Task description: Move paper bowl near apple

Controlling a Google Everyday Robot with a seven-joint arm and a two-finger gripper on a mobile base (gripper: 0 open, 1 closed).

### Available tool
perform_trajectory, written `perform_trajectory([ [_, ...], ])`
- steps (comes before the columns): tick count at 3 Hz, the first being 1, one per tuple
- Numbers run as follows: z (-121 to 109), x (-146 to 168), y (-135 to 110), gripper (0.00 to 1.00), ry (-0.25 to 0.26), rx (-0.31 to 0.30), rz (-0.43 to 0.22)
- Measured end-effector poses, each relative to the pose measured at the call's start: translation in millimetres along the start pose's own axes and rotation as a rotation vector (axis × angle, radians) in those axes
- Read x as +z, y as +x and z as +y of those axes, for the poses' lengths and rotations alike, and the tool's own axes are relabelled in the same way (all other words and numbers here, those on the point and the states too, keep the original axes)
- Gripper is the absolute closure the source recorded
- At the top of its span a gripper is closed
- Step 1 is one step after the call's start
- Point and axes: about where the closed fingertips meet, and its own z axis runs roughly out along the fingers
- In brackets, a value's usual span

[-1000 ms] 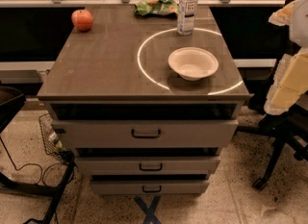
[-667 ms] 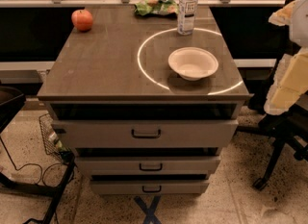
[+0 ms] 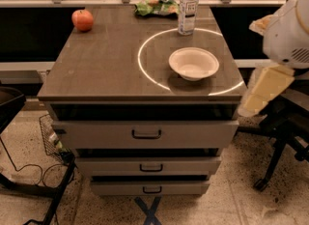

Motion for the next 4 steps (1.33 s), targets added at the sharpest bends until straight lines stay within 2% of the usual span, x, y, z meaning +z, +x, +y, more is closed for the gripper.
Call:
perform_trajectory([
  [1, -0.9, 27.2, -14.9, 0.00, 0.057, -0.015, -0.086],
  [2, -25.4, 47.3, -44.3, 0.00, 0.172, -0.052, -0.170],
  [3, -46.5, 56.9, -59.1, 0.00, 0.224, -0.070, -0.187],
  [4, -52.6, 73.9, -54.8, 0.00, 0.238, -0.056, -0.187],
])
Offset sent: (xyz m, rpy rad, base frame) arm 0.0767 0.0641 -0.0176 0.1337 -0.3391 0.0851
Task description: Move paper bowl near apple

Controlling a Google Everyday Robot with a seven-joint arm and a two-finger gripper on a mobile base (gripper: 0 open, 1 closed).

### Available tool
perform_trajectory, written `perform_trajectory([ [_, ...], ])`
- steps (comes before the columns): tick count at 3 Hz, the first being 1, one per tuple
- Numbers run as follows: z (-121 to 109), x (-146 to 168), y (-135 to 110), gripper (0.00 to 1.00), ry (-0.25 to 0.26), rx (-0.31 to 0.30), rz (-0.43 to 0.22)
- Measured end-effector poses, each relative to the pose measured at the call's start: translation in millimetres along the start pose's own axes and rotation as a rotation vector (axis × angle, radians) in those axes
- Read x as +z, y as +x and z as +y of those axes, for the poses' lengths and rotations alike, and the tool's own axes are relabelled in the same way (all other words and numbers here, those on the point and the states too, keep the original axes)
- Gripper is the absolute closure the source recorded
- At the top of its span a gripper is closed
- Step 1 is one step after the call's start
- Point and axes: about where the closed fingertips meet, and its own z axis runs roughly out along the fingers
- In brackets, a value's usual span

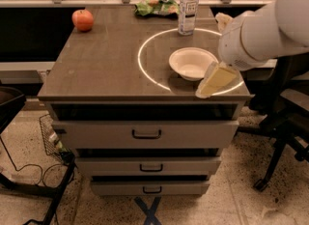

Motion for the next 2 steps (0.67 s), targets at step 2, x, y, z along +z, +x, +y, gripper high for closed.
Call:
perform_trajectory([
  [2, -8.4, 51.6, 29.0, 0.00, 0.017, 0.007, 0.006],
])
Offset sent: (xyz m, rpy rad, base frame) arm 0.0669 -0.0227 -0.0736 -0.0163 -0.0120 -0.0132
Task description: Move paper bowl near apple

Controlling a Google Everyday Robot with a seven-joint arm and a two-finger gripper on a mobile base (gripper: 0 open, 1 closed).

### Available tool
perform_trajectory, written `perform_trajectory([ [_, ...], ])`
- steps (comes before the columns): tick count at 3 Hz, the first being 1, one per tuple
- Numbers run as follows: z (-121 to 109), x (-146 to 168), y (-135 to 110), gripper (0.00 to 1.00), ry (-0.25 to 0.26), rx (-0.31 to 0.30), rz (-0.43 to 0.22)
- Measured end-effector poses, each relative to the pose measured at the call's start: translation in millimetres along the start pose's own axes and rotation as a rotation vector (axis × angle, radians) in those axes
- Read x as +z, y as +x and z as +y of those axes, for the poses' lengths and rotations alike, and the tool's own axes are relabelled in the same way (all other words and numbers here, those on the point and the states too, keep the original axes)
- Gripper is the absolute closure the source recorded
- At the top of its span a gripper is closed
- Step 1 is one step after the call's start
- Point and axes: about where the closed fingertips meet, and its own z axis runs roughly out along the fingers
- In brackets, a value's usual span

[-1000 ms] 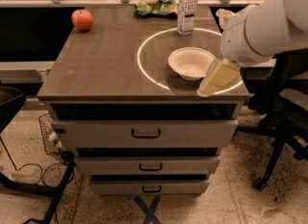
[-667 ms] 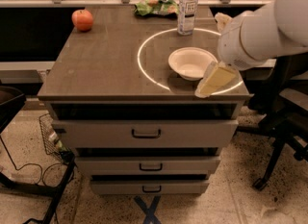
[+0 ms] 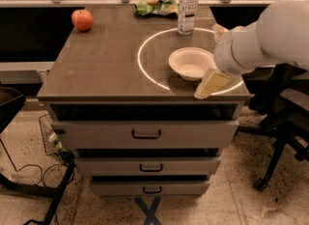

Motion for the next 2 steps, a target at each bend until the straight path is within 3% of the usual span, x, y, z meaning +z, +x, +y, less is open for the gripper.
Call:
perform_trajectory([
  [1, -10.1, 27.2, 7.0, 0.00, -0.008, -0.021, -0.004],
  [2, -19.2, 50.2, 8.8, 0.21, -0.013, -0.045, -0.011],
])
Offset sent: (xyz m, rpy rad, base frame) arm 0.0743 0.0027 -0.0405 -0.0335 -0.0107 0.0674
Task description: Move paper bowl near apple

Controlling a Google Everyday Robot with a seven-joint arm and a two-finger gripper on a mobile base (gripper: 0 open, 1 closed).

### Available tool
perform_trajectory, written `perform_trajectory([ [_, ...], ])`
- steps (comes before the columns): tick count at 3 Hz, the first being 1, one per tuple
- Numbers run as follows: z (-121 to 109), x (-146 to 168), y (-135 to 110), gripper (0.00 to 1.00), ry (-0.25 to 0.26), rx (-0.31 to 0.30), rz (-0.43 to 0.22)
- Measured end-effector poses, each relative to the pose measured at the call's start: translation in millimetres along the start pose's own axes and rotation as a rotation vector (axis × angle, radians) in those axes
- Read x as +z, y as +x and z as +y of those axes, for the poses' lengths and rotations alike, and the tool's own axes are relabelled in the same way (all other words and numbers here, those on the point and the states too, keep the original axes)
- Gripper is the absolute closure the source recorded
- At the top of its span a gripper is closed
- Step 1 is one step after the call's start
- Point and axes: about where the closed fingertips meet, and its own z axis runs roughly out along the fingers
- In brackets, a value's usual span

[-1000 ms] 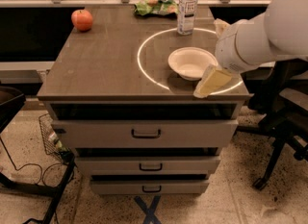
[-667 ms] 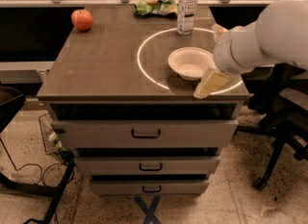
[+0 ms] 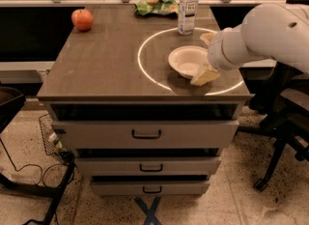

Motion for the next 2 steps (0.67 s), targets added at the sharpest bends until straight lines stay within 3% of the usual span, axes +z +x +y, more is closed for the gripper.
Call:
perform_trajectory([
  [2, 1.1, -3.5, -3.0, 0.70, 0.002, -0.003, 0.000],
])
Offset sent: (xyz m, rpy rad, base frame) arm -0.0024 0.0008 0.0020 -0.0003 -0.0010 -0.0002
